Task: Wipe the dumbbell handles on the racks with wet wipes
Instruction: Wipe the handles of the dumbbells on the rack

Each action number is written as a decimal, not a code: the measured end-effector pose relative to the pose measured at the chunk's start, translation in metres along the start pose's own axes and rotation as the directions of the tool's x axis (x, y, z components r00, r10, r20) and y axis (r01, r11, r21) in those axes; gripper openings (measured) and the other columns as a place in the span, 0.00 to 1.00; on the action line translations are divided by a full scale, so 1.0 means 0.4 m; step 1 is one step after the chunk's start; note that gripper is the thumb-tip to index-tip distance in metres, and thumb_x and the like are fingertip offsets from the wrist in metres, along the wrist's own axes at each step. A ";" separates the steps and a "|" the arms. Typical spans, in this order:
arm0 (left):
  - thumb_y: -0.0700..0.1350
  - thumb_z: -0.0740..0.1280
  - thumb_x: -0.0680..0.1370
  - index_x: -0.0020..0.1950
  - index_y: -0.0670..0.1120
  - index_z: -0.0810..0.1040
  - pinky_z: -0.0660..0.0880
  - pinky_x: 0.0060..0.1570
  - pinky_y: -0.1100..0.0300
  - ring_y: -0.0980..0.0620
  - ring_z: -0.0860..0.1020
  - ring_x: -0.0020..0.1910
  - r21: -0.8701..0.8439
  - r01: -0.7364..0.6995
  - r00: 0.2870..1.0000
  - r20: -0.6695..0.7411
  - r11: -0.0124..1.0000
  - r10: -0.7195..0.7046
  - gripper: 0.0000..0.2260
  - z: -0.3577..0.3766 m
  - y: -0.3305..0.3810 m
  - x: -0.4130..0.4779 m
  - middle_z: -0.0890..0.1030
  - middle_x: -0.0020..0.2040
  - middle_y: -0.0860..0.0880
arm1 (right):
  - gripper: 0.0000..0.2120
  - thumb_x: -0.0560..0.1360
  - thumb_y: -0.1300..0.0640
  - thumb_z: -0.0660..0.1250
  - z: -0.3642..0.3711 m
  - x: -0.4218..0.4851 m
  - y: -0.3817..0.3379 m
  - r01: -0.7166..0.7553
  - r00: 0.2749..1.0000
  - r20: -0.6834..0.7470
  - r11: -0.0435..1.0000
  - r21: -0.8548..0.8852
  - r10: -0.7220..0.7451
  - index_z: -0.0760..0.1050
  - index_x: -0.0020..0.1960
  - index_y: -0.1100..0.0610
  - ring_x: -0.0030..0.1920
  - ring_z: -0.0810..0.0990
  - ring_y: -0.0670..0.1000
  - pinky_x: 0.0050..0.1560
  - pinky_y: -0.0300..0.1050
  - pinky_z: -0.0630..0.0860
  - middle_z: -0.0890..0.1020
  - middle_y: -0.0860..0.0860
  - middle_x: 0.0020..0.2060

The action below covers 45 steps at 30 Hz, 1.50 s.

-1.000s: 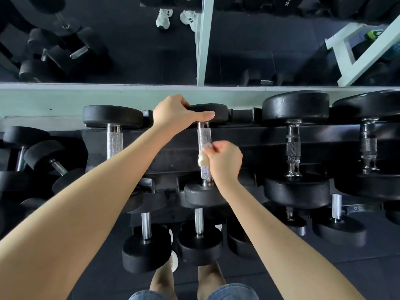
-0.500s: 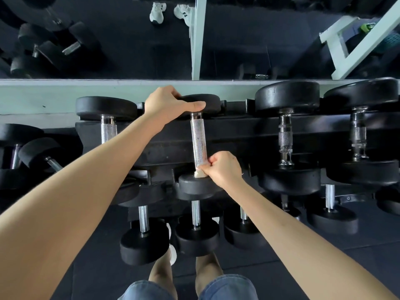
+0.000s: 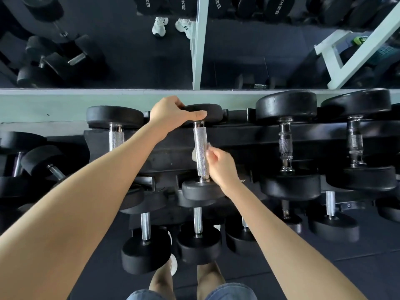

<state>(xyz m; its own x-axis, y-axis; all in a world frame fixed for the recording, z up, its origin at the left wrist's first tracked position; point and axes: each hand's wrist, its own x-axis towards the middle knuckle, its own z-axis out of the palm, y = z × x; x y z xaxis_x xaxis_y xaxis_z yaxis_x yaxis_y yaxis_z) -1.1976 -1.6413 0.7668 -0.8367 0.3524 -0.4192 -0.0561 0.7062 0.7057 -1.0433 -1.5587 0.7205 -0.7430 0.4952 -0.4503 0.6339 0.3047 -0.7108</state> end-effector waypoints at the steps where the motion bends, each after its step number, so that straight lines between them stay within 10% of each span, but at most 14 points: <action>1: 0.63 0.75 0.64 0.50 0.45 0.75 0.69 0.37 0.60 0.55 0.72 0.40 -0.018 -0.002 1.000 0.007 1.000 0.002 0.27 -0.003 -0.006 0.003 0.74 0.40 0.53 | 0.19 0.81 0.54 0.57 -0.007 -0.002 0.013 -0.003 1.000 -0.022 0.997 0.077 0.005 0.73 0.38 0.65 0.30 0.67 0.46 0.32 0.43 0.64 0.71 0.54 0.28; 6: 0.62 0.76 0.63 0.46 0.47 0.75 0.69 0.38 0.60 0.55 0.73 0.41 -0.086 -0.011 0.999 0.047 0.996 0.015 0.24 -0.009 -0.026 0.014 0.75 0.39 0.54 | 0.03 0.70 0.65 0.71 -0.039 0.020 0.022 -0.029 0.998 -0.051 0.946 0.324 0.048 0.83 0.41 0.60 0.35 0.79 0.46 0.43 0.39 0.76 0.82 0.50 0.32; 16: 0.63 0.76 0.61 0.46 0.46 0.75 0.73 0.43 0.56 0.53 0.75 0.43 -0.080 -0.024 0.999 0.041 0.996 0.027 0.25 -0.005 -0.030 0.022 0.76 0.39 0.53 | 0.09 0.73 0.55 0.72 -0.005 0.024 0.044 -0.188 0.982 0.102 0.829 0.526 0.158 0.83 0.46 0.61 0.41 0.78 0.49 0.51 0.56 0.79 0.83 0.54 0.39; 24: 0.61 0.77 0.62 0.44 0.47 0.74 0.69 0.39 0.59 0.55 0.73 0.39 -0.098 -0.018 1.000 0.018 0.995 0.020 0.23 -0.002 -0.029 0.021 0.75 0.38 0.54 | 0.22 0.74 0.52 0.69 0.016 0.113 -0.101 0.020 0.958 -0.280 0.955 0.295 0.067 0.69 0.24 0.56 0.25 0.65 0.47 0.31 0.42 0.64 0.70 0.49 0.19; 30: 0.62 0.77 0.62 0.46 0.45 0.76 0.71 0.41 0.57 0.53 0.73 0.40 -0.096 -0.021 0.999 0.025 0.995 0.023 0.26 -0.002 -0.030 0.022 0.75 0.38 0.52 | 0.20 0.74 0.60 0.69 0.014 -0.011 0.029 0.068 0.985 -0.159 0.998 0.001 -0.067 0.69 0.25 0.53 0.25 0.64 0.41 0.28 0.34 0.60 0.67 0.45 0.17; 33: 0.61 0.77 0.62 0.45 0.45 0.76 0.70 0.40 0.59 0.54 0.73 0.41 -0.095 -0.029 0.999 0.020 0.995 0.031 0.24 -0.002 -0.024 0.017 0.75 0.38 0.53 | 0.14 0.73 0.58 0.70 0.003 0.085 -0.056 0.063 0.975 -0.220 0.985 0.158 -0.026 0.78 0.29 0.60 0.28 0.67 0.42 0.32 0.38 0.64 0.77 0.49 0.22; 39: 0.62 0.76 0.62 0.41 0.47 0.74 0.69 0.40 0.59 0.53 0.74 0.40 -0.086 -0.037 0.999 0.022 0.996 0.039 0.23 -0.004 -0.028 0.020 0.75 0.37 0.53 | 0.29 0.75 0.56 0.69 -0.017 0.042 -0.011 0.114 0.990 -0.097 0.986 0.122 -0.102 0.61 0.19 0.51 0.24 0.55 0.45 0.28 0.38 0.54 0.56 0.44 0.18; 45: 0.61 0.77 0.61 0.45 0.44 0.75 0.70 0.42 0.58 0.52 0.74 0.42 -0.115 -0.015 1.000 0.011 0.993 0.017 0.26 0.001 -0.023 0.011 0.75 0.37 0.52 | 0.30 0.75 0.61 0.68 -0.047 -0.027 0.045 0.079 0.993 0.098 0.985 -0.150 -0.065 0.59 0.18 0.54 0.19 0.59 0.46 0.24 0.36 0.59 0.59 0.48 0.13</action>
<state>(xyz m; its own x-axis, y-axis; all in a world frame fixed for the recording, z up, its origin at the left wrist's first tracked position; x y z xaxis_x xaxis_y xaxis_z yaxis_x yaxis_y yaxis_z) -1.2004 -1.6462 0.7583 -0.8318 0.3705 -0.4134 -0.1054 0.6257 0.7729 -1.0197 -1.5433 0.7227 -0.7999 0.3920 -0.4545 0.5983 0.4618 -0.6548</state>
